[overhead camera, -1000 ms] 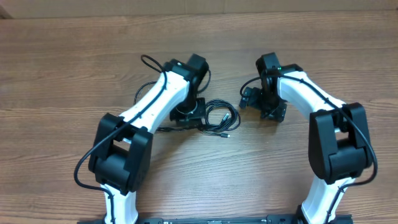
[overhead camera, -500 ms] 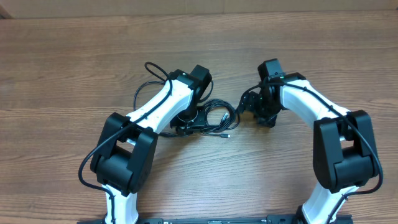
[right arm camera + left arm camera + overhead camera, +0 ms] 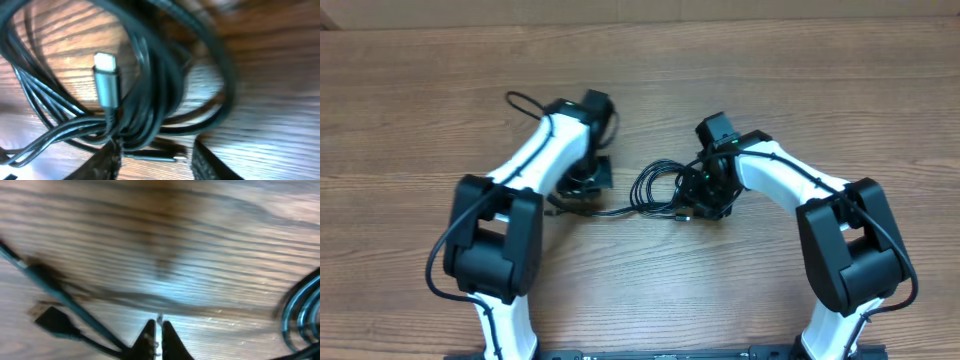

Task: Untangle cables

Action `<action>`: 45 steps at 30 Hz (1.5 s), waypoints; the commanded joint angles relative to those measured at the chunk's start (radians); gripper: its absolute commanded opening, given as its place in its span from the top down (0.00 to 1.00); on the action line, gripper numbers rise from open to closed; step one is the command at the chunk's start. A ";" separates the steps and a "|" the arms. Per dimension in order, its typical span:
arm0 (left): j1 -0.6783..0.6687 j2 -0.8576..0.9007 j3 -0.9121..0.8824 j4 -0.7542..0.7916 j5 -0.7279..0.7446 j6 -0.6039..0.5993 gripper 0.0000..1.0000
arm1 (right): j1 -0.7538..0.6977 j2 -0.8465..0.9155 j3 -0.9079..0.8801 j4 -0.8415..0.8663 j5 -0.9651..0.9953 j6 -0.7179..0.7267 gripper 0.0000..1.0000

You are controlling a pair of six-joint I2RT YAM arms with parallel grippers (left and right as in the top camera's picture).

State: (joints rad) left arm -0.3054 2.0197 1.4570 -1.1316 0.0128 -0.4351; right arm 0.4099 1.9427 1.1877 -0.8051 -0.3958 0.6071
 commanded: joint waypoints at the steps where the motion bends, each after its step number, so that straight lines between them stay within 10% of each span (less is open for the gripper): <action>1: 0.052 -0.019 0.098 -0.054 0.215 0.180 0.96 | 0.022 0.055 -0.036 0.012 0.011 0.017 0.59; 3: 0.070 -0.020 0.156 -0.095 0.329 0.235 0.96 | 0.022 0.055 -0.031 0.010 -0.005 0.005 0.72; 9: 0.037 -0.019 0.225 -0.151 0.508 0.293 0.80 | -0.018 0.009 0.092 -0.074 -0.038 -0.111 0.65; 20: -0.093 -0.019 0.076 -0.111 0.425 0.218 0.80 | -0.126 0.003 0.114 0.023 0.098 -0.053 0.85; 45: -0.132 -0.019 0.029 0.000 0.189 0.135 0.87 | -0.026 0.006 0.007 0.120 0.149 0.019 0.85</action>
State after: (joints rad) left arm -0.4389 2.0186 1.4925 -1.1347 0.2405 -0.2863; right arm 0.3637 1.9564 1.2133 -0.6891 -0.2565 0.6178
